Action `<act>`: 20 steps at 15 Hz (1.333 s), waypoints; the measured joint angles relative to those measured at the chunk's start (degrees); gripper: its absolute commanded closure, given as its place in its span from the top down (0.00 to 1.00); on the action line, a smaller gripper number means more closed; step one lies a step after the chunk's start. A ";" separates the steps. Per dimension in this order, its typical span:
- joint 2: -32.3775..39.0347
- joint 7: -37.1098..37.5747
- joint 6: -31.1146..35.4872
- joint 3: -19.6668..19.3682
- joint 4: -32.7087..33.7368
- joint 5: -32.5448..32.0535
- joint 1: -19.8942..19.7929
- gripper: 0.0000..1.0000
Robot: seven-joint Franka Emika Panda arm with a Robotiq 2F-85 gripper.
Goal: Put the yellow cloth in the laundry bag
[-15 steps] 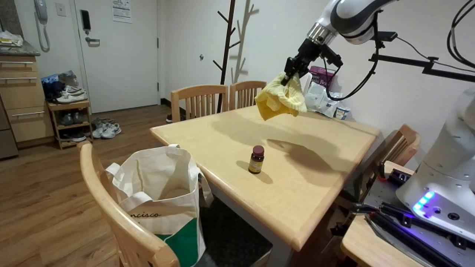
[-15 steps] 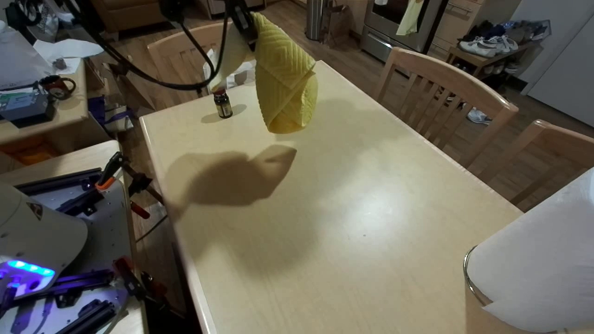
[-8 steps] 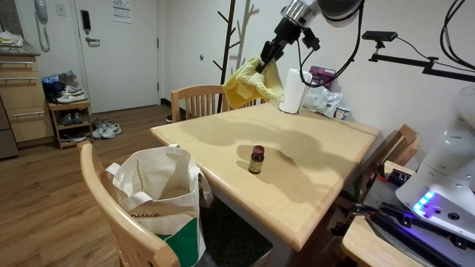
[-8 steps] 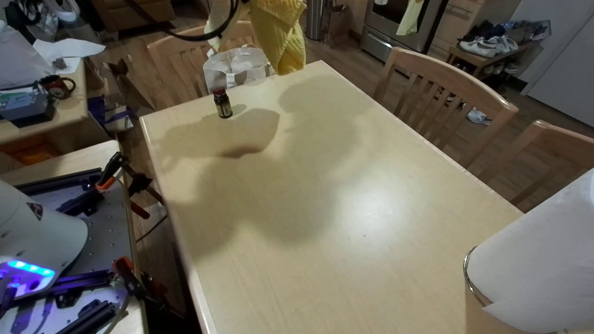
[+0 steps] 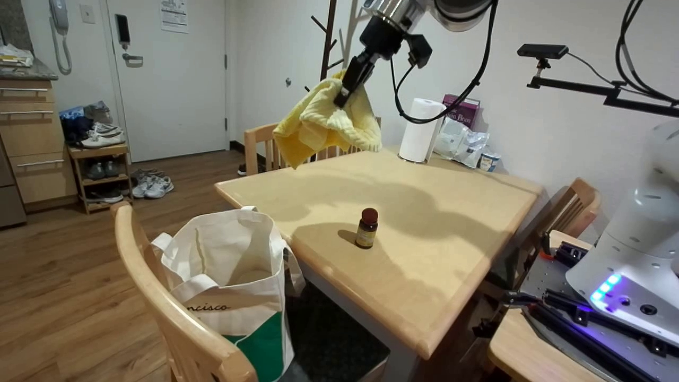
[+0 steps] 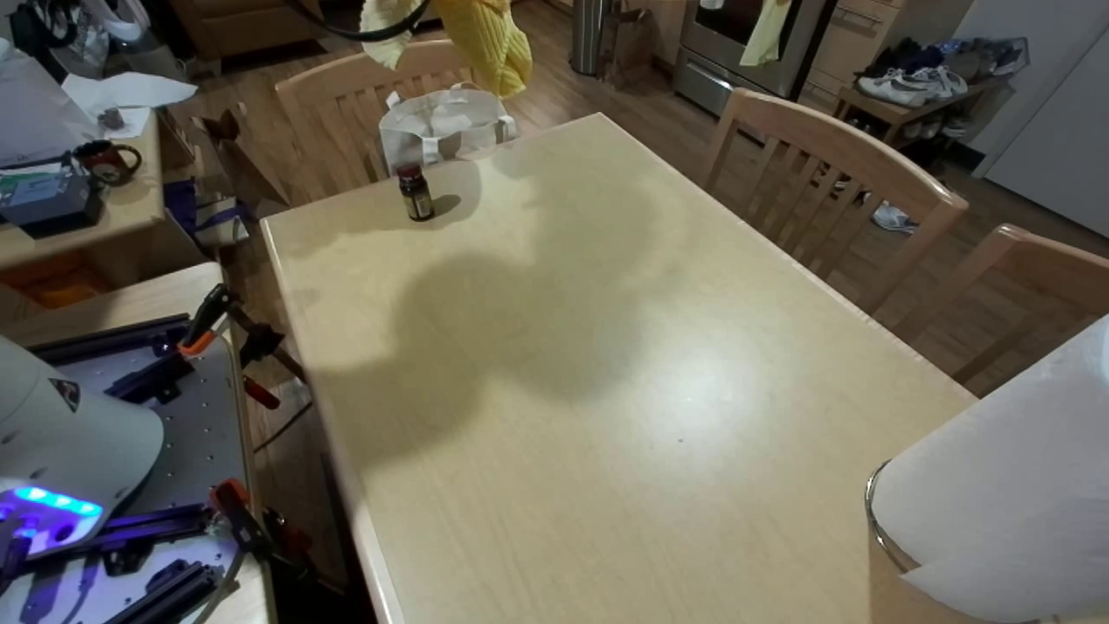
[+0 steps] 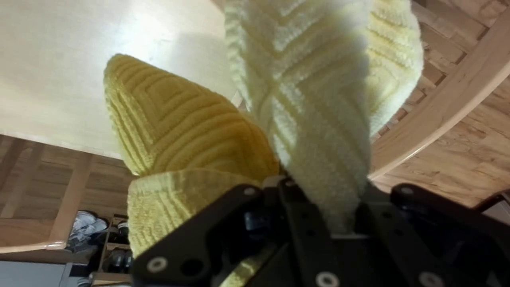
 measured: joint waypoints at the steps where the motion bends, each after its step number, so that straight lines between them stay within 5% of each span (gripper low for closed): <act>1: 0.02 0.00 0.00 0.00 0.00 0.00 -0.01 0.05; 5: 1.67 -5.01 1.92 1.62 1.52 0.98 0.42 0.05; 10: 12.34 -9.49 -2.24 6.38 14.00 -1.64 4.35 0.05; 20: 36.47 -20.32 -34.48 6.74 44.13 -12.42 10.11 0.05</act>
